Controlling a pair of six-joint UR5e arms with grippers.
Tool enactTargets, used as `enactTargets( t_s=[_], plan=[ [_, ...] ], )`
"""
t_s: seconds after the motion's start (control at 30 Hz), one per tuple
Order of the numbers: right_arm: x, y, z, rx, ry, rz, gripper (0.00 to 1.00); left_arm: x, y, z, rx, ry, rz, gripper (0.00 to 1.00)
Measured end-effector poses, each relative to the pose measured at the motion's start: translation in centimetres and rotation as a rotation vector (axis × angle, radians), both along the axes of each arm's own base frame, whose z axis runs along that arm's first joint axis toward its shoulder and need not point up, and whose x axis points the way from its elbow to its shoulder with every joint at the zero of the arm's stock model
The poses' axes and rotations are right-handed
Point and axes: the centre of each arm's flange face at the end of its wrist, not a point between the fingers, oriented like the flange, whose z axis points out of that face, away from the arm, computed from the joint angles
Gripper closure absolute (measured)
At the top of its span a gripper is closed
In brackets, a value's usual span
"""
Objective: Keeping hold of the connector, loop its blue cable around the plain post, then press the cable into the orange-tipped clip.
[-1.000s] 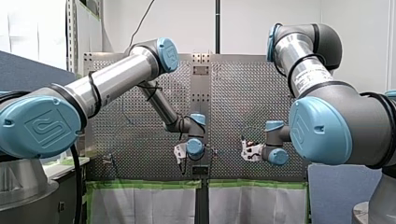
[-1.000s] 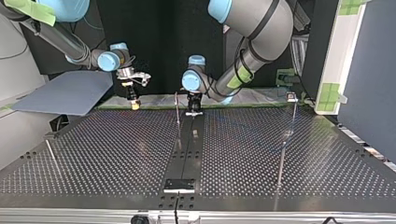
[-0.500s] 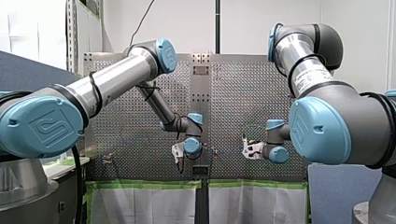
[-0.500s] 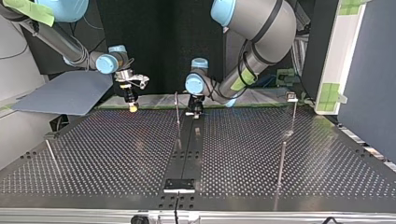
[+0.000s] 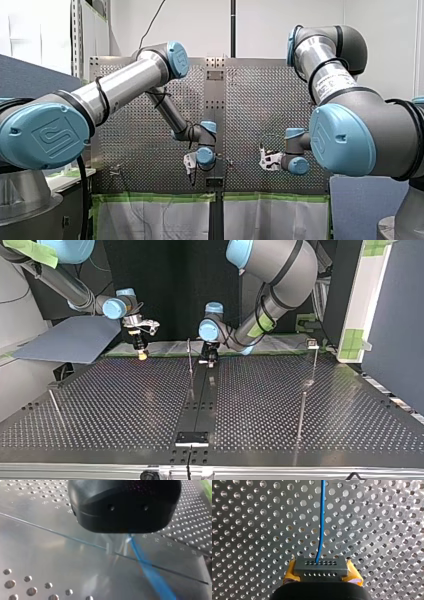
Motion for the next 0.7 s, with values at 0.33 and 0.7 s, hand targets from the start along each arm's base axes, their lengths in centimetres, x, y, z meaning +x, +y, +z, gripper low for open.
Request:
enactTargets(
  t_s=[0.33, 0.7],
  plan=[
    [0.0, 0.0, 0.0, -0.001, -0.001, 0.001, 1.00, -0.5, 0.0, -0.3, 0.100, 0.033, -0.043, 0.01],
    [0.0, 0.0, 0.0, 0.001, 0.000, 0.001, 1.00, -2.5, -0.5, -0.7, 0.227, 0.097, -0.060, 0.01]
  ],
)
